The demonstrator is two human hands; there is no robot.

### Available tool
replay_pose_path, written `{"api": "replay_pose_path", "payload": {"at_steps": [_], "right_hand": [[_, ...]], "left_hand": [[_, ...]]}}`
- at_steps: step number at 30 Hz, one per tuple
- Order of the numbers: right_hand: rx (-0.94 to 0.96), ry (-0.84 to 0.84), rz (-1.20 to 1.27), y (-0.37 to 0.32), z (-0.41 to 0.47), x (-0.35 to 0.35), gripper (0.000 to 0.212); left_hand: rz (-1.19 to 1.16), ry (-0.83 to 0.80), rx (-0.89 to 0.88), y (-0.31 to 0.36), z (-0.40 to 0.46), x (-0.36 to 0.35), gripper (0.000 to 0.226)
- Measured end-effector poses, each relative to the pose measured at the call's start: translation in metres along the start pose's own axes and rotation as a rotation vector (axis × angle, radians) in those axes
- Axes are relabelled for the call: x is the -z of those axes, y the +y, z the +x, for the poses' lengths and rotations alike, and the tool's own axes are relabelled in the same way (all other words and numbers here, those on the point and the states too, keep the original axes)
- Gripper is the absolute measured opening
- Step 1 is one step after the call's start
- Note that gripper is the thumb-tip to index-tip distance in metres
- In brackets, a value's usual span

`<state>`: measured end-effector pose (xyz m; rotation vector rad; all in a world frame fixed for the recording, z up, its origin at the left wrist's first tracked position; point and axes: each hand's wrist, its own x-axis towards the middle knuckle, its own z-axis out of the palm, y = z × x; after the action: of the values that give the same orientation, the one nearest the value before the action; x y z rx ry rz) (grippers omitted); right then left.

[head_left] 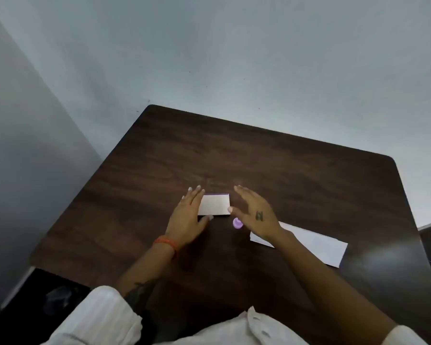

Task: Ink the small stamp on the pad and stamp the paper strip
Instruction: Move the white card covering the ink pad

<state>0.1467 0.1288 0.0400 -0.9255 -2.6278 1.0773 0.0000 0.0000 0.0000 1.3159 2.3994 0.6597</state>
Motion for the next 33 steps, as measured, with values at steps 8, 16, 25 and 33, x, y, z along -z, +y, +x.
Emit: {"api": "replay_pose_path", "payload": {"at_steps": [8,16,25,33], "right_hand": [[0.014,-0.244,-0.26,-0.003,0.032,-0.018,0.074],[0.03,-0.332,-0.408,-0.001,0.049,-0.03,0.077],[0.063,-0.361,-0.462,0.002,0.058,-0.029,0.076],[0.096,-0.397,-0.43,0.003,0.063,-0.022,0.072]], "left_hand": [[0.072,-0.15,-0.015,-0.007,0.014,0.007,0.078],[0.095,-0.315,0.002,-0.006,0.027,0.012,0.067],[0.15,-0.3,-0.017,-0.006,0.03,0.012,0.062],[0.145,-0.333,0.001,-0.003,0.033,0.014,0.065]]}}
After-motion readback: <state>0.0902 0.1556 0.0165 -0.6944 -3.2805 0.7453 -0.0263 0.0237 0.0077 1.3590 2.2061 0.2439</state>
